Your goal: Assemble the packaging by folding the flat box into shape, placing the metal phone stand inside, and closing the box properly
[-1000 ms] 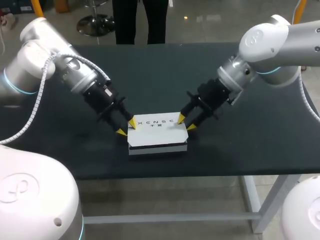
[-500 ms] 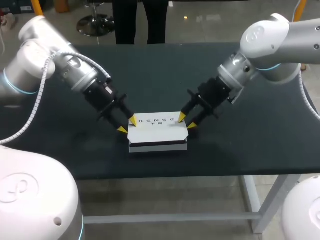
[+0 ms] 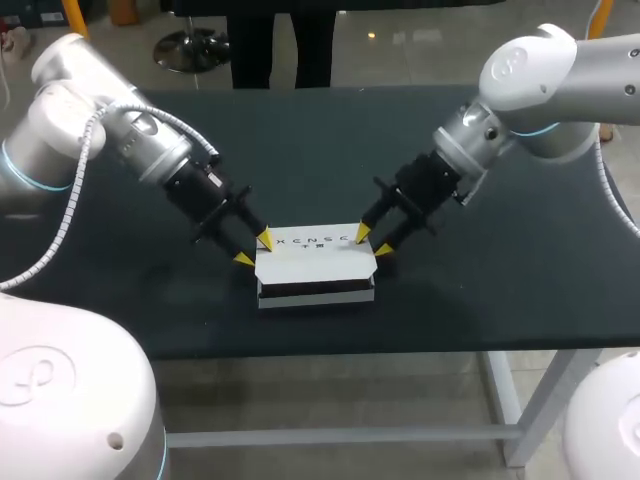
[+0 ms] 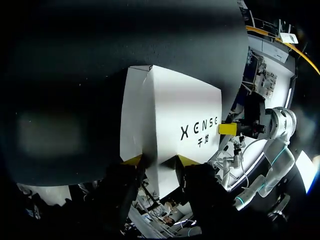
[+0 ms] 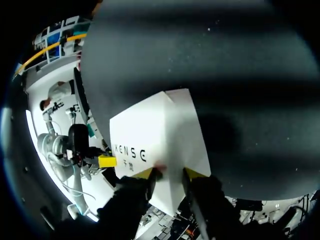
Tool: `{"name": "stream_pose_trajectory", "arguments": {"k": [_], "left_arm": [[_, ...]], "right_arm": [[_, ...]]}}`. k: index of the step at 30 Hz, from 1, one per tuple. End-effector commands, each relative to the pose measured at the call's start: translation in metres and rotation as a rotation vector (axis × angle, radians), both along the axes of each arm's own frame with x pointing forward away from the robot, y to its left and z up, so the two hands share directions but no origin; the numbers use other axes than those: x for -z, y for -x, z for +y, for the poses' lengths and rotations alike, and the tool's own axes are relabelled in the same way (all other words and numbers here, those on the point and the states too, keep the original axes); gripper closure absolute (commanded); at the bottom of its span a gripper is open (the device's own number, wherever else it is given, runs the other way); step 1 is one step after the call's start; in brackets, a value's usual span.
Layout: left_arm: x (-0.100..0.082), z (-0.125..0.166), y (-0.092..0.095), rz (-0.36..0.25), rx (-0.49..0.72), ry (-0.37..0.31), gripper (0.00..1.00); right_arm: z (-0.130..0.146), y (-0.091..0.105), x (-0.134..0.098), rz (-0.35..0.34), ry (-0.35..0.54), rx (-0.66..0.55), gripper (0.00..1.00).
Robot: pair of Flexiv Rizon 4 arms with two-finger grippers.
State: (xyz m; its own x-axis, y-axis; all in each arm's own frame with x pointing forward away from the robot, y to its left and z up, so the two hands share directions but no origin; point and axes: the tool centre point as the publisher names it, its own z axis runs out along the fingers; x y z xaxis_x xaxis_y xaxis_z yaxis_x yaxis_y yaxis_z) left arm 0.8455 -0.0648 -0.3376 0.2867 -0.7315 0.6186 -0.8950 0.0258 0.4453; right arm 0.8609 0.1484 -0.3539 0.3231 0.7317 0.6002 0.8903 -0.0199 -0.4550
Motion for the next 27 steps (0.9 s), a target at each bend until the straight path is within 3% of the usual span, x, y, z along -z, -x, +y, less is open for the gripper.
{"name": "stream_pose_trajectory", "arguments": {"k": [1,27], "left_arm": [[-0.003,-0.004,-0.004,0.014,0.006,-0.009,0.57],[-0.009,-0.001,-0.018,0.104,0.003,-0.004,0.58]], "right_arm": [[0.004,-0.004,-0.003,0.016,0.005,-0.009,0.6],[0.004,-0.013,-0.011,0.104,0.002,-0.036,0.6]]}}
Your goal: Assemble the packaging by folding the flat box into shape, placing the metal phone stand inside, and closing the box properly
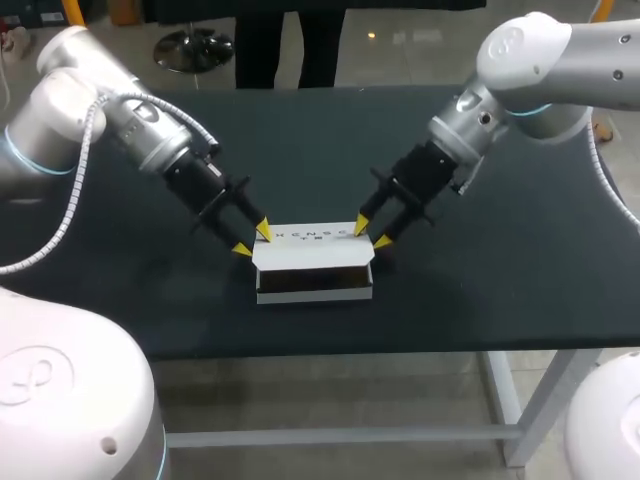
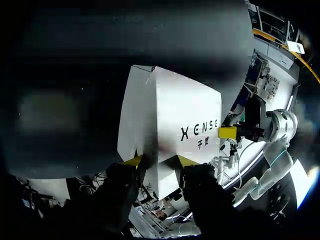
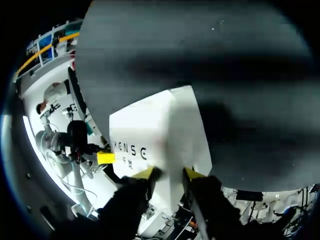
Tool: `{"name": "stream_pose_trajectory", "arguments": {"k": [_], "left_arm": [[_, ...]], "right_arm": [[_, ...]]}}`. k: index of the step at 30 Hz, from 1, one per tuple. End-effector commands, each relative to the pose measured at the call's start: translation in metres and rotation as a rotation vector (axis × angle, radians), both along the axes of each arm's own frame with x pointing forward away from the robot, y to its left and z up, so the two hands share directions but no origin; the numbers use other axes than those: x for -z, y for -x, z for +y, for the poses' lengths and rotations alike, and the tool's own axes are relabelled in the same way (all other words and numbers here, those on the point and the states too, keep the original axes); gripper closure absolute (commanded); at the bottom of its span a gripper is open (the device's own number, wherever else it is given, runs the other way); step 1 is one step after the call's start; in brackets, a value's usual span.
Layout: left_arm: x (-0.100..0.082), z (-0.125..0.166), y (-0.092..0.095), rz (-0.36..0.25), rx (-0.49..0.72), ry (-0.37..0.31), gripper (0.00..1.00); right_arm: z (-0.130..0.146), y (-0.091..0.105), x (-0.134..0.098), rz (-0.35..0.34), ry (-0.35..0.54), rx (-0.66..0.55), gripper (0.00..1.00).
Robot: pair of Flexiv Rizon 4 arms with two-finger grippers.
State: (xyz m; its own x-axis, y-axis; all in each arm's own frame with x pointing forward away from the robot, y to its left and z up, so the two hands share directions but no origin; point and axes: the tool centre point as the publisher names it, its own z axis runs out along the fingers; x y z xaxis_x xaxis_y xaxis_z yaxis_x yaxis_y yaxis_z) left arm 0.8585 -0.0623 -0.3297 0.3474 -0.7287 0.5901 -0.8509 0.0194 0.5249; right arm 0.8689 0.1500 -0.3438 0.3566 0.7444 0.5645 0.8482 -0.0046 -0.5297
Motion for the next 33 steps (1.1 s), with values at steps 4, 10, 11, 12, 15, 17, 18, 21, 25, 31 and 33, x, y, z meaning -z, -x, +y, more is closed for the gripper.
{"name": "stream_pose_trajectory", "arguments": {"k": [4,10,11,12,15,17,18,21,25,31,33], "left_arm": [[-0.002,-0.004,-0.005,0.023,0.013,-0.006,0.58],[-0.005,-0.004,-0.006,0.048,0.015,-0.003,0.59],[-0.005,-0.003,-0.007,0.052,0.016,-0.003,0.59],[-0.006,-0.003,-0.007,0.058,0.016,-0.002,0.6],[-0.007,-0.003,-0.008,0.069,0.016,-0.004,0.6],[-0.007,-0.003,-0.008,0.079,0.016,-0.009,0.59],[-0.008,-0.003,-0.009,0.08,0.015,-0.009,0.6],[-0.008,-0.003,-0.01,0.087,0.013,-0.015,0.61],[-0.009,-0.003,-0.011,0.097,0.013,-0.016,0.61],[-0.012,-0.003,-0.013,0.108,0.014,-0.018,0.62],[-0.013,-0.003,-0.013,0.111,0.015,-0.021,0.62]], "right_arm": [[0.002,-0.005,-0.003,0.029,-0.01,-0.018,0.61],[0.003,-0.006,-0.006,0.044,-0.011,-0.019,0.61],[0.003,-0.006,-0.007,0.045,-0.012,-0.019,0.61],[0.003,-0.007,-0.007,0.05,-0.013,-0.018,0.6],[0.004,-0.008,-0.007,0.06,-0.014,-0.02,0.61],[0.005,-0.009,-0.007,0.065,-0.015,-0.02,0.61],[0.005,-0.009,-0.008,0.066,-0.016,-0.021,0.61],[0.006,-0.01,-0.008,0.076,-0.018,-0.023,0.61],[0.008,-0.011,-0.009,0.083,-0.018,-0.027,0.61],[0.01,-0.012,-0.011,0.09,-0.017,-0.029,0.61],[0.01,-0.012,-0.012,0.093,-0.017,-0.029,0.61]]}}
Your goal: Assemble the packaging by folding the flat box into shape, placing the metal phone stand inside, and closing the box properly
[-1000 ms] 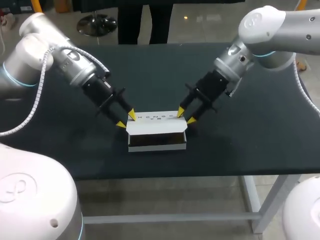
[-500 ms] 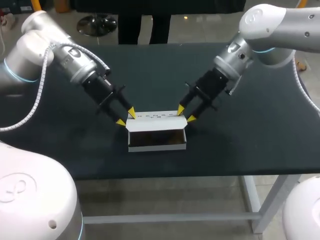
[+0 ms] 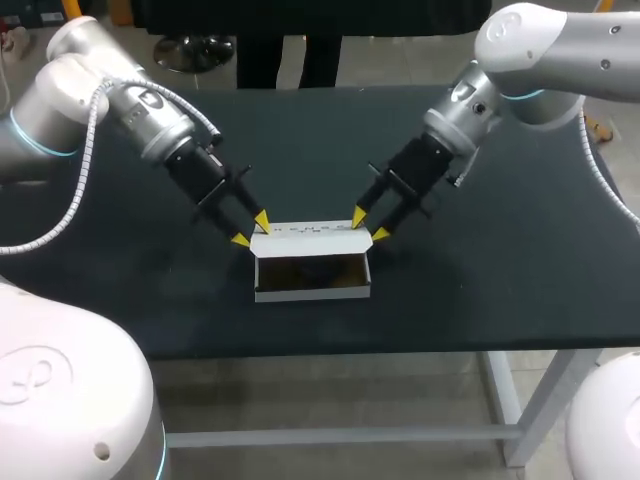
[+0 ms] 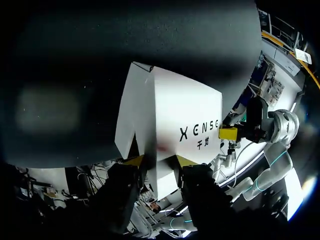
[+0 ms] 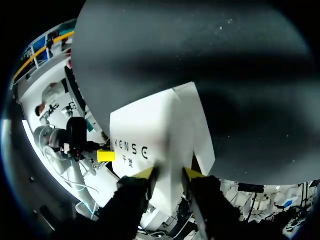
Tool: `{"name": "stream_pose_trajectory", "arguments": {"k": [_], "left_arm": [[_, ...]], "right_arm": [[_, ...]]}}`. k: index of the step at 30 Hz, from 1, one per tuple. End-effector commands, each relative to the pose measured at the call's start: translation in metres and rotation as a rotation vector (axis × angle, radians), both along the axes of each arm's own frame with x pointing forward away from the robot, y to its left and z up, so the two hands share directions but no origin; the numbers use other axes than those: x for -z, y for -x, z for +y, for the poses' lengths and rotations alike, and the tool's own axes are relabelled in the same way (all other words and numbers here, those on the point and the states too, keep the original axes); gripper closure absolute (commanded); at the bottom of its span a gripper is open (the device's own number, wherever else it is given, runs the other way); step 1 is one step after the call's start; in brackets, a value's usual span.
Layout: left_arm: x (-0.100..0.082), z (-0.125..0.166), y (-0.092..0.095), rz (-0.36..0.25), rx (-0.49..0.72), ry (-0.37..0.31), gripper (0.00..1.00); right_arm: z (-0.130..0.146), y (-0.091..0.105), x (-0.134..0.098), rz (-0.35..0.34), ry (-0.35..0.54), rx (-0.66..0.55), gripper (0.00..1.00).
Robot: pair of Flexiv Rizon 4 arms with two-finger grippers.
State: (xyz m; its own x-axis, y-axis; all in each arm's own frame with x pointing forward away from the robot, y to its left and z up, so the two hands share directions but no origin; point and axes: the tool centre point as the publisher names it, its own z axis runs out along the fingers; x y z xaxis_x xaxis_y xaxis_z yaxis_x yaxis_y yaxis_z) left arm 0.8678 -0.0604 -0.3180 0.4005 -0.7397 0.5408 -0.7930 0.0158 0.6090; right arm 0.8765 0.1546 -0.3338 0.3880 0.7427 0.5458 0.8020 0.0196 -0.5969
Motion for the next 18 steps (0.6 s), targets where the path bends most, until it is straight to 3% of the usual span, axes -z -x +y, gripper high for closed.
{"name": "stream_pose_trajectory", "arguments": {"k": [1,18], "left_arm": [[-0.0019,-0.005,-0.0038,0.011,0.009,-0.007,0.62],[-0.0044,-0.0047,-0.0084,0.058,0.015,-0.01,0.64]], "right_arm": [[0.0055,-0.0048,-0.0021,0.013,-0.002,-0.011,0.61],[0.007,-0.0095,-0.0061,0.05,-0.007,-0.021,0.61]]}}
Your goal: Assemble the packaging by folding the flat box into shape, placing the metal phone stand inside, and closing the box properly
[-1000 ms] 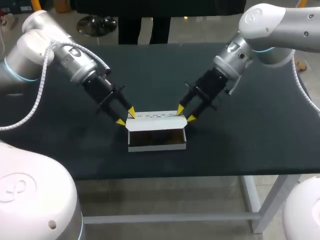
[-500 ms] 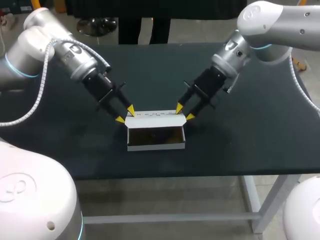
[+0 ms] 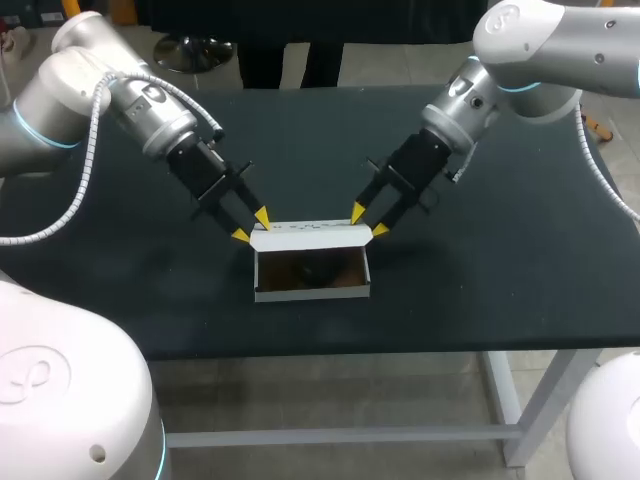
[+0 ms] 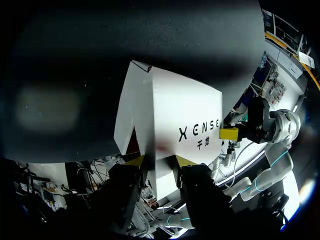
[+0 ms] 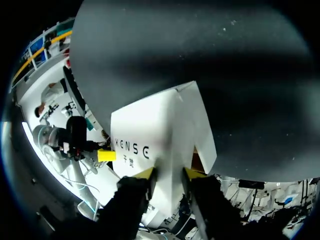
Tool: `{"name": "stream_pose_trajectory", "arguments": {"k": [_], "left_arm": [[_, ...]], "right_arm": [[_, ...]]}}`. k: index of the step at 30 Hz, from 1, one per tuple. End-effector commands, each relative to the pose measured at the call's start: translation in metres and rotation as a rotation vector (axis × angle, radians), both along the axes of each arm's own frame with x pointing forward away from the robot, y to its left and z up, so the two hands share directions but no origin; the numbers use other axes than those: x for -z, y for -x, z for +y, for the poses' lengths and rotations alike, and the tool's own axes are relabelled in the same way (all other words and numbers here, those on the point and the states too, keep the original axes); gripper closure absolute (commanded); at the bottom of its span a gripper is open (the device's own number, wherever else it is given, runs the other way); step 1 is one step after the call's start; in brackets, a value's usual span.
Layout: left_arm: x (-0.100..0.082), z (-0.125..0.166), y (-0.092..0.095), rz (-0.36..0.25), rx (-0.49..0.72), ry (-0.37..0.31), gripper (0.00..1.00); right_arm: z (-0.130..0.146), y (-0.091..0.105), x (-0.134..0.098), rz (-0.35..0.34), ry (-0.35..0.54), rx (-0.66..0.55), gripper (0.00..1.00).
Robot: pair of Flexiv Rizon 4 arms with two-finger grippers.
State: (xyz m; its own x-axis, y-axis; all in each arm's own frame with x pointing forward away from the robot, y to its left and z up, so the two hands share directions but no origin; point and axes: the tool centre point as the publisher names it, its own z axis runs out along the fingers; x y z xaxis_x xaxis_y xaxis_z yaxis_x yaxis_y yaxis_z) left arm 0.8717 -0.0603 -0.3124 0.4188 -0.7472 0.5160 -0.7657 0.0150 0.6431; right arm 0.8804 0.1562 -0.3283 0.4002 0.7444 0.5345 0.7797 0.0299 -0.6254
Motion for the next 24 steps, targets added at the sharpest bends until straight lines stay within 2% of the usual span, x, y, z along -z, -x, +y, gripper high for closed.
{"name": "stream_pose_trajectory", "arguments": {"k": [1,24], "left_arm": [[0.0012,-0.0046,-0.0048,0.019,0.01,0.001,0.64],[0.0005,-0.0046,-0.0055,0.091,0.028,0.006,0.65]], "right_arm": [[0.0054,-0.0058,-0.0006,0.017,-0.003,-0.011,0.61],[0.0079,-0.0061,-0.0036,0.062,-0.005,-0.015,0.61]]}}
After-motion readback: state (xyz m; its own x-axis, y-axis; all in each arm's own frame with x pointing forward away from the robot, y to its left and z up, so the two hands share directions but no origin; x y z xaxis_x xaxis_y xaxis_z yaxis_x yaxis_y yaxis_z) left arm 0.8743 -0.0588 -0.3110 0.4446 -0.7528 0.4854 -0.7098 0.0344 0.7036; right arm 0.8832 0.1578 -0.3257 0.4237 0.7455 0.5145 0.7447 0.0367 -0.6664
